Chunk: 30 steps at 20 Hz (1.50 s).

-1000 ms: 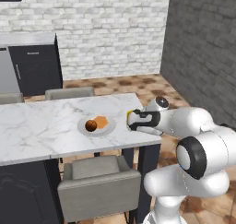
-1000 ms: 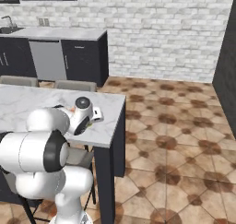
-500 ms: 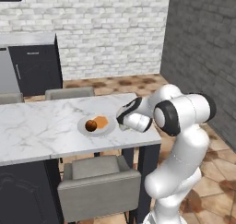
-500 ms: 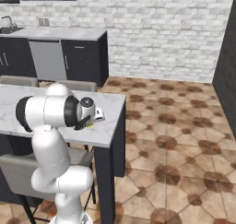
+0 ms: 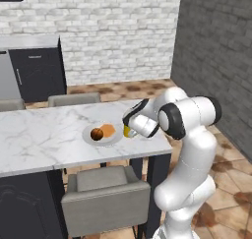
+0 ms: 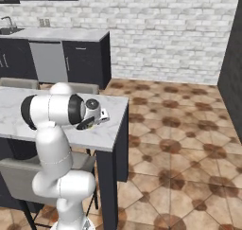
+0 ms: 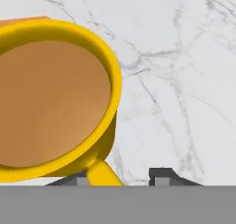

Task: Pick up the brewed coffee from the coffee machine and place it next to the breakfast plate on the dining counter.

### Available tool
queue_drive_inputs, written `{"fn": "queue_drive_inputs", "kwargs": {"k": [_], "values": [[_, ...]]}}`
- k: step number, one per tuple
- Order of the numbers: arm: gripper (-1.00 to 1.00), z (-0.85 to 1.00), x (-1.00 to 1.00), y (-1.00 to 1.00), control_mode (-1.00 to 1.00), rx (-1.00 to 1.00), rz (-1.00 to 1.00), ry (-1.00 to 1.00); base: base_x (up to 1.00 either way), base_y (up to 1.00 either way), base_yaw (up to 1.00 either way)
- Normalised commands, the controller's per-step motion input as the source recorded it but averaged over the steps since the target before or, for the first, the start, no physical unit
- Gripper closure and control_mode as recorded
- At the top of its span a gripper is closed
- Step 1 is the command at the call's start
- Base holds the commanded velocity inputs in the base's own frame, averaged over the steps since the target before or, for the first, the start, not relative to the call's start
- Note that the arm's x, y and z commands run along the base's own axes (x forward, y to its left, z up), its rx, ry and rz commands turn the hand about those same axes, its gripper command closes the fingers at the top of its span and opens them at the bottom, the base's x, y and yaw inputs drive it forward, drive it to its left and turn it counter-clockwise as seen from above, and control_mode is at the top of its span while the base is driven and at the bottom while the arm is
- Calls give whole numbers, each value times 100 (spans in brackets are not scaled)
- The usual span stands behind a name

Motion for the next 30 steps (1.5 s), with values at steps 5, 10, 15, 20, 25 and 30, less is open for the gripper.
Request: {"fn": "queue_drive_inputs", "kwargs": {"k": [5,10,15,20,25,30], "values": [[-100,49,-68,11,-100,-4,0,-3,0,0,0],[-100,65,-65,-11,-100,0,0,-6,0,0,0],[-100,72,-82,-27,-100,0,3,-13,0,0,0],[-100,95,-79,-63,-100,2,2,-15,0,0,0],[-100,96,-10,-79,-100,8,0,-4,0,0,0],[-100,7,-28,-47,-100,2,0,-1,0,0,0]]}}
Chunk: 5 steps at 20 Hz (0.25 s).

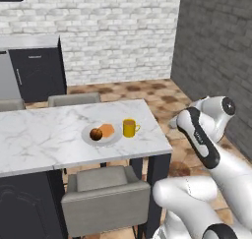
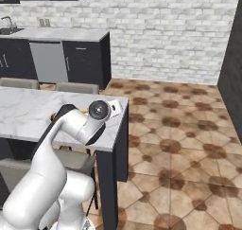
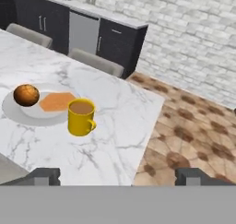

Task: Pick up the brewed coffee from the coffee machine and place it next to the breakfast plate on the dining counter.

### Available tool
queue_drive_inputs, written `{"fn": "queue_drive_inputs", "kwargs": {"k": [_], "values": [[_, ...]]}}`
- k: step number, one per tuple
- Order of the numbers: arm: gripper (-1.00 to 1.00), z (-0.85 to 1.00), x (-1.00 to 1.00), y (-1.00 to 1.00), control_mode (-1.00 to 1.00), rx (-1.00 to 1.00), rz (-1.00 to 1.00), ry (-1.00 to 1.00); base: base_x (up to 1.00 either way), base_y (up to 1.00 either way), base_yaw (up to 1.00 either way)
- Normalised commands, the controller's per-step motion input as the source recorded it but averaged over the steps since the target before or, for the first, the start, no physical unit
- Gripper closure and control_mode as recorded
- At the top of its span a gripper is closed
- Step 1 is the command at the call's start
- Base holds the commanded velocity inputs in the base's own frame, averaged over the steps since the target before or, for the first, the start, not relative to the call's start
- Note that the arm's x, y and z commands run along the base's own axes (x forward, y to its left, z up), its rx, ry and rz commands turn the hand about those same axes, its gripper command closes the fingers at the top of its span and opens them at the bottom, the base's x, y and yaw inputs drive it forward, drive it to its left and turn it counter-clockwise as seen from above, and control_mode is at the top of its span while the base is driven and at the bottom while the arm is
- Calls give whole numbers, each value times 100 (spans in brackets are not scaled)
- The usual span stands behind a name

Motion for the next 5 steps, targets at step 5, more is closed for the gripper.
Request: {"fn": "queue_drive_inputs", "kwargs": {"k": [5], "values": [[-100,0,-35,-66,-100,5,0,-1,0,0,0]]}}
